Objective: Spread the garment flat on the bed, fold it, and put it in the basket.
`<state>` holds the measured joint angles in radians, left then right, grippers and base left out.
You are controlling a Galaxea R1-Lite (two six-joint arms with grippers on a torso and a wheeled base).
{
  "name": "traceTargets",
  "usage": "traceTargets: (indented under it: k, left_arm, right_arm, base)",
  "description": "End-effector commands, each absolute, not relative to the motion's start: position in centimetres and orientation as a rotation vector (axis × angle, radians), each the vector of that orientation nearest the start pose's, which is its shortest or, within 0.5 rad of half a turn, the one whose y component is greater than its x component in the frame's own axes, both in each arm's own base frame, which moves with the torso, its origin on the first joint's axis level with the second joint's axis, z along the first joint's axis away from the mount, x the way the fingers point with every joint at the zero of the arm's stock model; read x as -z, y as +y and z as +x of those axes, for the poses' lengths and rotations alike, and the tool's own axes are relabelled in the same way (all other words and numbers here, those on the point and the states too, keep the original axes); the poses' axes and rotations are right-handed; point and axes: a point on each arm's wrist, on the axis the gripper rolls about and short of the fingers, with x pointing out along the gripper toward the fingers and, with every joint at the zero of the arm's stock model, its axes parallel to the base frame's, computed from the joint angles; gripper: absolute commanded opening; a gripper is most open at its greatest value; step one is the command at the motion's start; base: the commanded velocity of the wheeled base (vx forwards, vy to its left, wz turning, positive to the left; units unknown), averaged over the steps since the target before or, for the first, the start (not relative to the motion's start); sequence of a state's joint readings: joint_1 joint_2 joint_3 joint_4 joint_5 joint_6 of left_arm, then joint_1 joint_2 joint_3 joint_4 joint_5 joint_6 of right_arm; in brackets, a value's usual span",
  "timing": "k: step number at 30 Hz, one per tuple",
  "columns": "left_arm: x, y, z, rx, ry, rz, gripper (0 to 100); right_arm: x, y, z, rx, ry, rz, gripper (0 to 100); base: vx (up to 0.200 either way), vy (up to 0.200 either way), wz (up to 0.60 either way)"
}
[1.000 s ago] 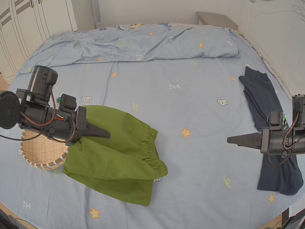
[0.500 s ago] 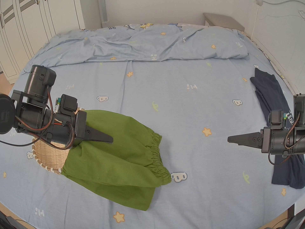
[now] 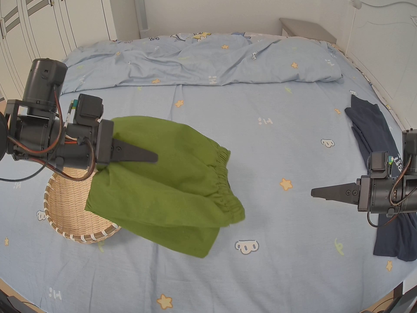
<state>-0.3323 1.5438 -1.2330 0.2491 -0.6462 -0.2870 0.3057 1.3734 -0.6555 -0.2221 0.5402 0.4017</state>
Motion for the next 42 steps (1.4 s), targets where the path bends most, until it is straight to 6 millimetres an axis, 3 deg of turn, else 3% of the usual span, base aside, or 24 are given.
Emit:
traceTargets:
  k: [1,4,5,7,9,10,16,21,25,28,34,37,42]
  left_arm:
    - [-28.8,-6.7,25.2,0.771,0.565,-0.361,0]
    - [-29.4,-5.5,25.2,0.740,0.514,-0.372,0]
    - [-29.9,-3.6,25.3,0.679,0.455,-0.382,0]
    - [-30.3,-1.9,25.3,0.622,0.423,-0.398,0]
    - [-30.3,-1.8,25.2,0.617,0.421,-0.400,0]
    - [-30.7,0.6,24.8,0.531,0.379,-0.417,0]
    - [-28.9,2.0,24.7,0.463,0.420,-0.448,0]
    - [-24.9,4.7,24.7,0.339,0.526,-0.519,0]
    - [-20.2,6.7,26.1,0.262,0.657,-0.543,0]
    - [-18.0,8.3,26.8,0.218,0.707,-0.542,0]
    - [-15.8,8.6,27.8,0.141,0.792,-0.540,0]
    - [-14.2,8.0,28.9,0.041,0.867,-0.483,0]
    - [-13.0,7.4,30.0,0.028,0.905,-0.459,0]
  right_arm:
    - [-19.0,7.4,19.6,-0.719,0.662,0.428,100]
    - [-19.0,7.4,19.6,-0.719,0.662,0.428,100]
    - [-18.9,7.4,19.6,-0.717,0.666,0.429,100]
    - [-18.9,7.5,19.6,-0.719,0.667,0.428,100]
    - [-18.9,7.4,19.6,-0.719,0.665,0.428,100]
    - [-18.9,7.4,19.6,-0.719,0.665,0.428,100]
    - [-18.9,7.4,19.6,-0.719,0.665,0.428,100]
    - [-18.9,7.5,19.5,-0.721,0.665,0.428,100]
    - [-19.3,7.5,19.0,-0.736,0.651,0.423,100]
    - [-19.4,7.6,18.8,-0.744,0.646,0.422,100]
    - [-19.9,7.6,18.1,-0.761,0.625,0.418,100]
    - [-19.9,7.6,18.1,-0.759,0.633,0.418,100]
    - [-19.8,7.6,18.1,-0.758,0.637,0.419,100]
  base:
    - [0.000,0.000,0.00]
    - [0.000,0.000,0.00]
    - [0.000,0.000,0.00]
    - [0.000,0.000,0.00]
    - [0.000,0.000,0.00]
    - [0.000,0.000,0.00]
    - [0.000,0.000,0.00]
    - [0.000,0.000,0.00]
    - [0.000,0.000,0.00]
    - [0.000,0.000,0.00]
    - [0.000,0.000,0.00]
    - [0.000,0.000,0.00]
    - [0.000,0.000,0.00]
